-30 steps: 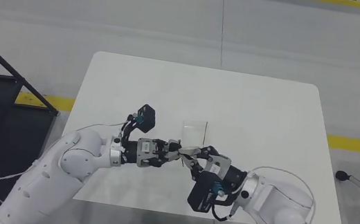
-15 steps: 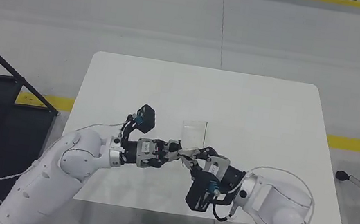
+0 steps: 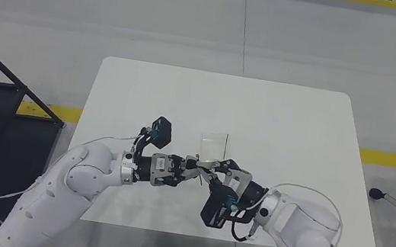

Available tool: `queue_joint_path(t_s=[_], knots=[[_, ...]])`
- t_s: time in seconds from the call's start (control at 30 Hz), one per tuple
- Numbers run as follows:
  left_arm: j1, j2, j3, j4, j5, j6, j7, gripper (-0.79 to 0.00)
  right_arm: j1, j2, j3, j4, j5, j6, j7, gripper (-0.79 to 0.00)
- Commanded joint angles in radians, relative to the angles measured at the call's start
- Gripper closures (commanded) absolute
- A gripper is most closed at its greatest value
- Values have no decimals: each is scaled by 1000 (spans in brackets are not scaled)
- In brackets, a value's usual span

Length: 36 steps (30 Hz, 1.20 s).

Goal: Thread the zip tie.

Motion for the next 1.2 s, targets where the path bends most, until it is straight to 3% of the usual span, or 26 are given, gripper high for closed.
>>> queue_joint_path(t_s=[0.0,0.2,0.23,0.27,0.3,0.6,0.7,0.8,1.17], knots=[[1,0,-1,0,0,1,5,0,2,-1,-1,1,2,0,3,0],[3,1,-4,-1,1,2,17,0,2,-1,2,3,9,-2,6,0],[4,1,-5,-1,1,4,20,0,1,-2,4,4,14,2,2,-169],[5,2,-8,-2,1,4,27,0,-2,-2,8,3,21,7,-5,-403],[6,2,-9,-2,2,3,31,0,-4,-2,10,3,25,10,-9,-785],[50,2,-48,-42,101,-5,160,0,-79,9,103,31,163,-25,-94,-785],[70,1,-60,-56,152,-7,221,0,-107,12,131,64,287,-71,-89,-785],[90,-2,-71,-70,196,-15,289,0,-112,13,144,108,451,-105,-8,-785],[103,-3,-72,-73,208,-32,325,0,-112,13,144,108,451,-105,-8,-785]])
